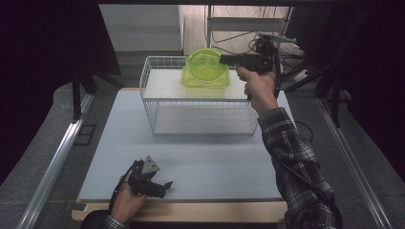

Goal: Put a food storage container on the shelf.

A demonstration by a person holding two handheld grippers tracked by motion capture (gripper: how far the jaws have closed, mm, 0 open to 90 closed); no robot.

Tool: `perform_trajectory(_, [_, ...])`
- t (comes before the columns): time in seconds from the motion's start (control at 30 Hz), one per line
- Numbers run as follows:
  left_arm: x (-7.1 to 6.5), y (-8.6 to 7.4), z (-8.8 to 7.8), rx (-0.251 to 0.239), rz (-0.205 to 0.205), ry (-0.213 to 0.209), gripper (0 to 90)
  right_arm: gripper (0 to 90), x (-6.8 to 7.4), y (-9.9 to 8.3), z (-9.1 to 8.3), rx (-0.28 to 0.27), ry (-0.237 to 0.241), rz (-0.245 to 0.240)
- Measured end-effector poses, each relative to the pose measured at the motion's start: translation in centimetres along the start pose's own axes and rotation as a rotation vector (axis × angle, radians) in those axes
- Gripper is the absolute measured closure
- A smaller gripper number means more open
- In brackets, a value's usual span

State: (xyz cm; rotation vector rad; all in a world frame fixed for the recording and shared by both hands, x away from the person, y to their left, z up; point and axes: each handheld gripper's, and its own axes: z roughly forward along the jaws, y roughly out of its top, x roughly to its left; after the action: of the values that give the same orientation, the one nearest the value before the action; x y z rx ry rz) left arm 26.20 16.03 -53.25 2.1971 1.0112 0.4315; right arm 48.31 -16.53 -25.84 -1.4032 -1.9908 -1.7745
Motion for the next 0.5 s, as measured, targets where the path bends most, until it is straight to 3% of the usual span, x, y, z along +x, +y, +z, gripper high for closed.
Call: perform_trajectory(0.5, [0.0,0.0,0.0,0.003,0.000,-0.002,1.4,80.9,-0.8,0.7,2.0,-0.012,-0.094,0.006])
